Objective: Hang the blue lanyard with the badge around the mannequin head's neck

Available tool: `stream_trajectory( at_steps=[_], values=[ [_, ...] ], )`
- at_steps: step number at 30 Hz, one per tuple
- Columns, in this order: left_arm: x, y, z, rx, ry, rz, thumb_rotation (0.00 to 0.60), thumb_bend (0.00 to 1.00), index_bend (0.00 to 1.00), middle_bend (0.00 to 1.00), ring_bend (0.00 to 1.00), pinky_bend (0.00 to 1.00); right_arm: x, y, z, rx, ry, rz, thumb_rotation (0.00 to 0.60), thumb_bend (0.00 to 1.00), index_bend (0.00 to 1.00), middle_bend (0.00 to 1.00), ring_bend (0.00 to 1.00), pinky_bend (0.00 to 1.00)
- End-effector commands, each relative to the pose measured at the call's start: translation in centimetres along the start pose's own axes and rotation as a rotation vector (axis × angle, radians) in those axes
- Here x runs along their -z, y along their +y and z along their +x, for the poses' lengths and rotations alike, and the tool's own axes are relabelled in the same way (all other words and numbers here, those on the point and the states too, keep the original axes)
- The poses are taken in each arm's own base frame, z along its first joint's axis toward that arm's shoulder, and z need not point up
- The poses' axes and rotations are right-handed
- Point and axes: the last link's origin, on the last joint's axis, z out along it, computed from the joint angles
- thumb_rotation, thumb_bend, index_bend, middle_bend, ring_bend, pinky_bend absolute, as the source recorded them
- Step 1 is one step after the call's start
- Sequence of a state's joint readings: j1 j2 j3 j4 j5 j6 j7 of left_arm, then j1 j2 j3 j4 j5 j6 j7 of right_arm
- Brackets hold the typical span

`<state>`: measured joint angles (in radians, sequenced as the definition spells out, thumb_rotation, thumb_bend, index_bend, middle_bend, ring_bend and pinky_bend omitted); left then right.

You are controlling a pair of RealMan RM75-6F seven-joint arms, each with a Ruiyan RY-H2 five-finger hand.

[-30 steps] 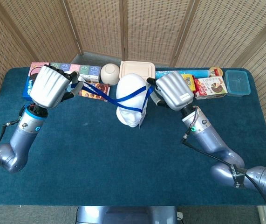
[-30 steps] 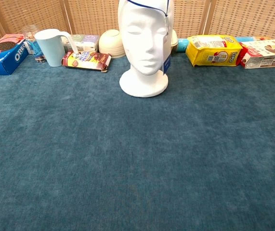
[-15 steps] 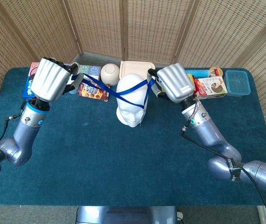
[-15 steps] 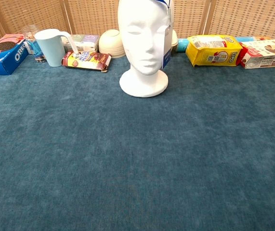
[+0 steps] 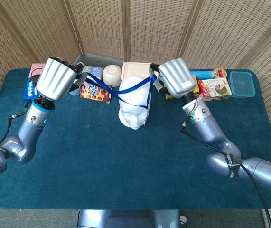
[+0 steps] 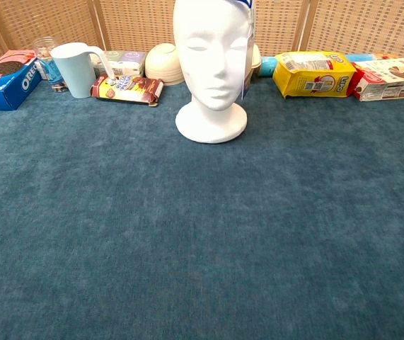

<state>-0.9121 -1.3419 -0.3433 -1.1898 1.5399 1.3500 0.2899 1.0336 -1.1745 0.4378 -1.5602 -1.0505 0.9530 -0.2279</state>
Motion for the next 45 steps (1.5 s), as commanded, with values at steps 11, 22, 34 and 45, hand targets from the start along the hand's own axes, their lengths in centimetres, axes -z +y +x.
stream_trajectory(
  at_steps=[11, 22, 34, 45],
  values=[
    [-1.4, 0.6, -0.9, -0.032, 0.033, -0.006, 0.486, 0.38, 0.67, 1.0, 1.0, 1.0, -2.1, 0.6, -0.3, 0.019, 0.026, -0.029, 0.6, 0.6, 0.73, 1.0, 1.0, 1.0],
    [-2.1, -0.2, -1.8, -0.091, 0.034, 0.009, 0.503, 0.38, 0.67, 1.0, 1.0, 1.0, -2.9, 1.5, -0.4, 0.038, 0.051, -0.059, 0.6, 0.59, 0.73, 1.0, 1.0, 1.0],
    [-2.1, 0.7, -3.4, -0.121, 0.002, -0.025, 0.516, 0.37, 0.67, 1.0, 1.0, 1.0, -3.3, 2.1, -1.4, 0.085, 0.013, -0.081, 0.6, 0.58, 0.73, 1.0, 1.0, 1.0],
    [-0.4, 1.2, -3.7, -0.102, -0.009, -0.071, 0.515, 0.37, 0.67, 1.0, 1.0, 1.0, -2.2, 1.7, -1.5, 0.073, -0.009, -0.054, 0.6, 0.58, 0.74, 1.0, 1.0, 1.0]
  ],
)
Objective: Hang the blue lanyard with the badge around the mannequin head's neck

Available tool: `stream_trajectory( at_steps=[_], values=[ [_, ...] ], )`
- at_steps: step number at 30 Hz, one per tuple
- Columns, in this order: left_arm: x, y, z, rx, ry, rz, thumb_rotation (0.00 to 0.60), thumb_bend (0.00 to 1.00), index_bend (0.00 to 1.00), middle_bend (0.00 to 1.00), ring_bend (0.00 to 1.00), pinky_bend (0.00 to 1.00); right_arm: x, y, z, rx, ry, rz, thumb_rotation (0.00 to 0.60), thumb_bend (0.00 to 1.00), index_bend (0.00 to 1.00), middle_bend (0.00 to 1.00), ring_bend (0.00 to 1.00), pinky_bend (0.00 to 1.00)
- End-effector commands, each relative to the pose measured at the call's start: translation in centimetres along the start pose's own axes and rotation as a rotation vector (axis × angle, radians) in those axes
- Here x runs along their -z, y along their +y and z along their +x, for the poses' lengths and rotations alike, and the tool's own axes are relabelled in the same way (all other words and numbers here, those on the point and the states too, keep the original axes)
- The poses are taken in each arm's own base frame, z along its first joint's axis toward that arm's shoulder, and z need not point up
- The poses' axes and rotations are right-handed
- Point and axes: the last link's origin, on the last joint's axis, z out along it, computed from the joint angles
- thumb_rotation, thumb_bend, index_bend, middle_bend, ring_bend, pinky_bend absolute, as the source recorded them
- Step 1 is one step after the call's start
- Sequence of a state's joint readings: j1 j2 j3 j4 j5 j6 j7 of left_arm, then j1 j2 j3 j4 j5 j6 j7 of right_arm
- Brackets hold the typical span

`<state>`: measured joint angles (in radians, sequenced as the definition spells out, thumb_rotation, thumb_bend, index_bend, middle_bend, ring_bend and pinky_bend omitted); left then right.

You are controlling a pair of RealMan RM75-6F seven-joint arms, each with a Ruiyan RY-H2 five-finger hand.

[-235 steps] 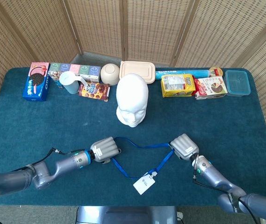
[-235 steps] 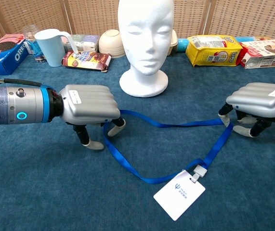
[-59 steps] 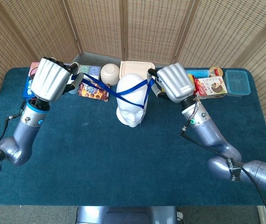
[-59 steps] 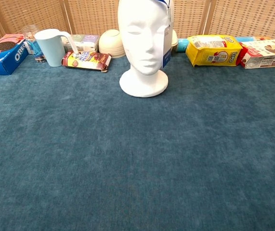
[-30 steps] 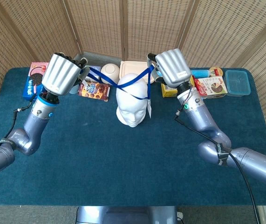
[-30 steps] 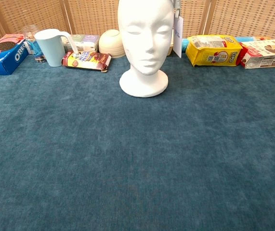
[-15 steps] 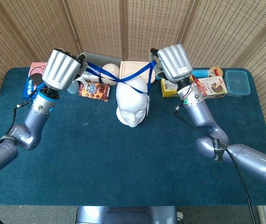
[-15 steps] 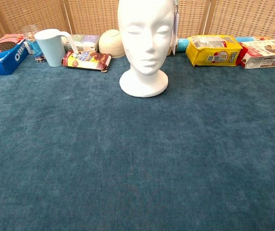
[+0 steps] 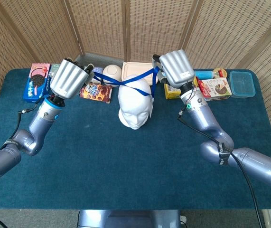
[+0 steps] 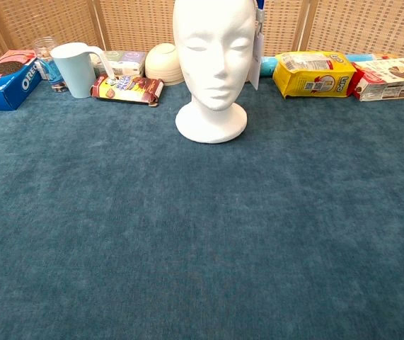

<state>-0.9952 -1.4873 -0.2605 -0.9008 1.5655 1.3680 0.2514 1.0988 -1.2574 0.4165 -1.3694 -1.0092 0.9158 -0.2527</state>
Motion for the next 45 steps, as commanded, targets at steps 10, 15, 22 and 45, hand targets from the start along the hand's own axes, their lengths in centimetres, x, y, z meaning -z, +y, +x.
stream_trajectory(
  at_steps=[10, 15, 22, 45],
  values=[
    [2.5, -0.1, -0.9, 0.012, -0.046, -0.021, 0.52, 0.37, 0.67, 1.0, 1.0, 1.0, 1.7, -0.4, 0.1, -0.011, -0.023, 0.027, 0.6, 0.58, 0.74, 1.0, 1.0, 1.0],
    [3.5, 0.1, -1.1, 0.026, -0.053, -0.027, 0.519, 0.37, 0.67, 1.0, 1.0, 1.0, 2.1, -0.5, 0.2, -0.008, -0.024, 0.033, 0.6, 0.58, 0.74, 1.0, 1.0, 1.0],
    [3.7, -0.1, -1.2, 0.03, -0.052, -0.012, 0.517, 0.36, 0.67, 1.0, 1.0, 1.0, 2.3, -0.5, 0.6, 0.001, -0.012, 0.036, 0.6, 0.58, 0.75, 1.0, 1.0, 1.0],
    [5.1, -0.9, 1.6, 0.181, 0.06, 0.056, 0.516, 0.36, 0.67, 1.0, 1.0, 1.0, 4.9, 1.7, 3.3, -0.015, 0.068, 0.003, 0.6, 0.58, 0.75, 1.0, 1.0, 1.0]
  ],
)
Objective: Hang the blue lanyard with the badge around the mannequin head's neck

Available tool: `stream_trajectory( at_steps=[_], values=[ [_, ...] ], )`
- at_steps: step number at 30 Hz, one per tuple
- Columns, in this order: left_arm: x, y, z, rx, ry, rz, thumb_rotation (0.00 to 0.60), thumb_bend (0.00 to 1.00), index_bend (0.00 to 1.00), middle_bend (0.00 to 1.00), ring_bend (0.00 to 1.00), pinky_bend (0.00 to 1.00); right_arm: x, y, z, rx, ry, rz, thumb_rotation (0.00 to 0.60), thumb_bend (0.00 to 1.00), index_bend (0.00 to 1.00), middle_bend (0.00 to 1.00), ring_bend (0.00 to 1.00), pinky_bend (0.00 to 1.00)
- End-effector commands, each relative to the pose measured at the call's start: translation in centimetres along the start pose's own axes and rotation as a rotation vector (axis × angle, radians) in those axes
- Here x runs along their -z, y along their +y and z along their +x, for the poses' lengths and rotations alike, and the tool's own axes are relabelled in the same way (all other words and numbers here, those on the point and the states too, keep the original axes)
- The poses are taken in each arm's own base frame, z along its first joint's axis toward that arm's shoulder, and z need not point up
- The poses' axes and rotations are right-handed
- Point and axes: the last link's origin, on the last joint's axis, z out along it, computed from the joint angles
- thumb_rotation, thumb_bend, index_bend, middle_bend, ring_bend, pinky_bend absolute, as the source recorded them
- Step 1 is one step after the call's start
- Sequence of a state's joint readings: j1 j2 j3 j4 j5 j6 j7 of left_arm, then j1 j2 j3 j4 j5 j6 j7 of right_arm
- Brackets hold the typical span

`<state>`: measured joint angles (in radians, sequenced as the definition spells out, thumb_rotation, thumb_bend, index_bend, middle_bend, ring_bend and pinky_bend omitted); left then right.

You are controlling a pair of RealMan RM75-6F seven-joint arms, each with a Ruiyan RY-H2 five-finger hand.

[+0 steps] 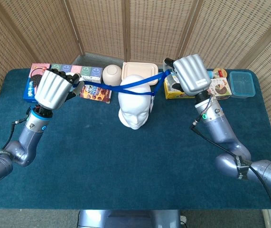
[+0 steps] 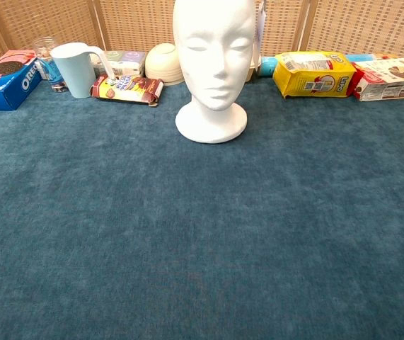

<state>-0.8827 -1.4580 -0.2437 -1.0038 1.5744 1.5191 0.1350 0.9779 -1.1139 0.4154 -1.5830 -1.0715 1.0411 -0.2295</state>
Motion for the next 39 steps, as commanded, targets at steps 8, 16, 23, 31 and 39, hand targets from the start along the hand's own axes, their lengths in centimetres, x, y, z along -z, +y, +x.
stream_trajectory(
  at_steps=[8, 16, 23, 31, 39],
  values=[
    [0.4, 0.9, 0.8, 0.047, 0.002, -0.018, 0.516, 0.36, 0.67, 1.0, 1.0, 1.0, 1.8, 0.9, 0.3, -0.002, -0.011, -0.015, 0.6, 0.58, 0.75, 1.0, 1.0, 1.0],
    [0.0, 3.0, 1.4, 0.121, 0.013, -0.046, 0.519, 0.36, 0.67, 1.0, 1.0, 1.0, 3.3, 1.4, 0.0, -0.024, -0.044, -0.023, 0.6, 0.58, 0.75, 1.0, 1.0, 1.0],
    [0.2, 4.1, 1.7, 0.139, 0.008, -0.08, 0.521, 0.36, 0.67, 1.0, 1.0, 1.0, 4.3, 0.9, -0.7, -0.052, -0.083, -0.005, 0.6, 0.58, 0.76, 1.0, 1.0, 1.0],
    [0.4, 4.8, 2.2, 0.16, 0.01, -0.108, 0.517, 0.36, 0.67, 1.0, 1.0, 1.0, 5.1, -0.1, -1.7, -0.096, -0.123, 0.017, 0.6, 0.58, 0.76, 1.0, 1.0, 1.0],
    [1.4, 5.4, 2.9, 0.185, 0.01, -0.137, 0.521, 0.36, 0.67, 1.0, 1.0, 1.0, 6.4, -1.6, -2.0, -0.165, -0.17, 0.049, 0.6, 0.58, 0.76, 1.0, 1.0, 1.0]
  ],
)
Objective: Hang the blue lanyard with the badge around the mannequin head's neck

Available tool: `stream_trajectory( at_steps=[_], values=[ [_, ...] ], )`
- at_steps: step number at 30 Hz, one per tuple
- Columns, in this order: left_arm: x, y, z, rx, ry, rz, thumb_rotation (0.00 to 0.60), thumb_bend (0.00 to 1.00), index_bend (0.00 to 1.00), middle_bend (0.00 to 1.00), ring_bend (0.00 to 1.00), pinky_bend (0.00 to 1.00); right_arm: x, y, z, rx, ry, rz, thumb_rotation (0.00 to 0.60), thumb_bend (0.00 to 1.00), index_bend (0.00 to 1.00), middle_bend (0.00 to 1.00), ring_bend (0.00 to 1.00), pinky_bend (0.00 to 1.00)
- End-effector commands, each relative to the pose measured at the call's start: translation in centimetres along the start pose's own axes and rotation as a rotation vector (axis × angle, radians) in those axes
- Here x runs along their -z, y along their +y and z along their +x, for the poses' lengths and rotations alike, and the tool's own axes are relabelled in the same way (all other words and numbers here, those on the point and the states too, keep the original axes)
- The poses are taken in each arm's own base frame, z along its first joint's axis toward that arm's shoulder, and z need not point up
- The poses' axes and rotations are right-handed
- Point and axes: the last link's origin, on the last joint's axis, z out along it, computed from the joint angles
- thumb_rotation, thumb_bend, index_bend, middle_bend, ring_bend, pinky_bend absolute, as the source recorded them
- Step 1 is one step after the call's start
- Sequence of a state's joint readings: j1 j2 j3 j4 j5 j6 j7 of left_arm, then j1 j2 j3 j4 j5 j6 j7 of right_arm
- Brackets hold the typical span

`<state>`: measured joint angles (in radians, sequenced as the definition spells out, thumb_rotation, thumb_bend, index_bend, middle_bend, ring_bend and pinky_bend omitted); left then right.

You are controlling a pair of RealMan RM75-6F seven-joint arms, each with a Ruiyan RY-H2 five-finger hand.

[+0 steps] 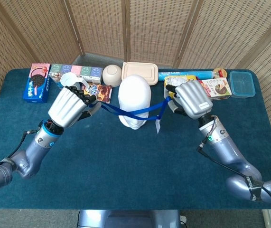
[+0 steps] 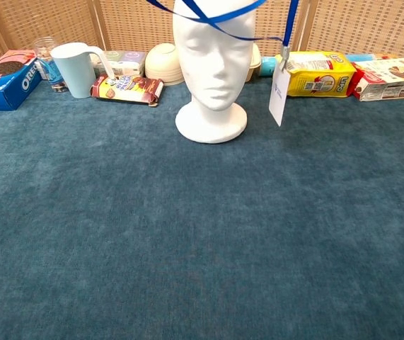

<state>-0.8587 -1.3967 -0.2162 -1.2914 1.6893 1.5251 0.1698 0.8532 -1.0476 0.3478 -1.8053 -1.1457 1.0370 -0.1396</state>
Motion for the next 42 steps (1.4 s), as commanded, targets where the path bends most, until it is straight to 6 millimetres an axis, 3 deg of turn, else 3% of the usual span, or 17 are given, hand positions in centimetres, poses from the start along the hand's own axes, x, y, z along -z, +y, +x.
stream_trajectory(
  at_steps=[1, 8, 18, 42],
  values=[
    [0.4, 0.2, 0.3, 0.004, 0.005, -0.009, 0.52, 0.36, 0.67, 1.0, 1.0, 1.0, 0.5, -0.5, -0.2, -0.025, -0.017, 0.013, 0.597, 0.58, 0.76, 1.0, 1.0, 1.0],
    [1.2, 0.1, 1.3, 0.011, 0.029, -0.008, 0.517, 0.36, 0.67, 1.0, 1.0, 1.0, 1.0, -2.3, 0.1, -0.079, -0.031, 0.06, 0.6, 0.58, 0.76, 1.0, 1.0, 1.0],
    [2.7, -1.8, 2.6, -0.018, 0.047, 0.035, 0.516, 0.36, 0.67, 1.0, 1.0, 1.0, 0.8, -3.8, 0.4, -0.115, -0.037, 0.095, 0.6, 0.58, 0.76, 1.0, 1.0, 1.0],
    [2.5, -5.1, 1.7, -0.083, 0.037, 0.12, 0.518, 0.36, 0.67, 1.0, 1.0, 1.0, -1.0, -4.9, 0.4, -0.153, -0.031, 0.108, 0.6, 0.58, 0.76, 1.0, 1.0, 1.0]
  ],
)
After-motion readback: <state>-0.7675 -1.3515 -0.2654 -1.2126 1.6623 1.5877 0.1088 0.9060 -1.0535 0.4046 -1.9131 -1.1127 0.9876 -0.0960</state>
